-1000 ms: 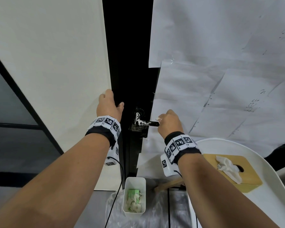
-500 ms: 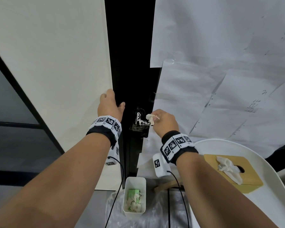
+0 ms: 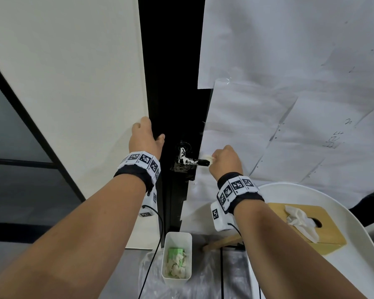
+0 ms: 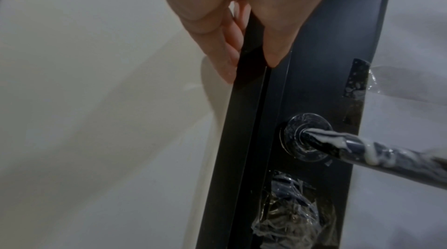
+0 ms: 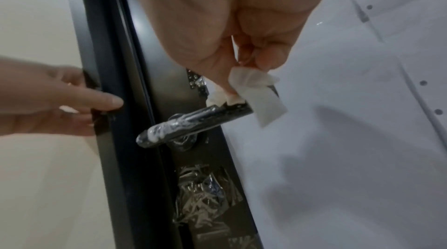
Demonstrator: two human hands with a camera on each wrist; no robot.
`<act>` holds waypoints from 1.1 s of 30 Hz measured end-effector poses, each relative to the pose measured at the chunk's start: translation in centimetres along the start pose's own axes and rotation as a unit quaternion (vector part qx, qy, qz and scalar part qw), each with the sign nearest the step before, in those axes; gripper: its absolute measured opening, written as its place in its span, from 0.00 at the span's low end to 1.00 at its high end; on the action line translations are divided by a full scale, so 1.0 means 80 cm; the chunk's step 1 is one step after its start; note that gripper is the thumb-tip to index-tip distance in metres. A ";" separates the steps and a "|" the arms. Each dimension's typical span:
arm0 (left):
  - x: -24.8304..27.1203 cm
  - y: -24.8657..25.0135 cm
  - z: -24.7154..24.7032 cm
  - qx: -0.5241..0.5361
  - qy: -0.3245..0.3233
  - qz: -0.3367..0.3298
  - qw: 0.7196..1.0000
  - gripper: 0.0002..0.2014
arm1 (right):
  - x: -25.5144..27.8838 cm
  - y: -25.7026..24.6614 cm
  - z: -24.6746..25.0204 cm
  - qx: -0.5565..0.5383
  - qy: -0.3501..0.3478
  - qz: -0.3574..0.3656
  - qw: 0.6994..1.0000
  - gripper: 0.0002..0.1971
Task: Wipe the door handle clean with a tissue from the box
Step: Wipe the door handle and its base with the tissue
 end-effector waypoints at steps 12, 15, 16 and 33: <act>0.000 0.000 0.000 0.001 -0.005 -0.002 1.000 0.17 | -0.005 -0.017 0.004 -0.064 0.022 0.022 0.997 0.11; 0.000 -0.001 0.000 0.001 -0.004 -0.003 1.000 0.17 | -0.007 -0.009 0.012 -0.031 0.031 0.009 0.999 0.12; 0.000 -0.001 0.000 0.002 -0.004 -0.002 1.000 0.16 | -0.007 -0.006 0.011 -0.023 0.028 0.008 0.999 0.13; 0.000 -0.001 -0.002 0.002 -0.001 -0.003 1.000 0.17 | 0.007 -0.029 -0.021 -0.022 -0.035 0.094 0.995 0.15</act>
Point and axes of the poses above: each hand's wrist, its own x-axis away from the middle knuckle, its own z-axis out of the back of the hand, y = z × x, the point moved 5 cm from there along -x, towards the middle knuckle, and after that the axes turned 5 degrees about -x, right-handed, at the moved point
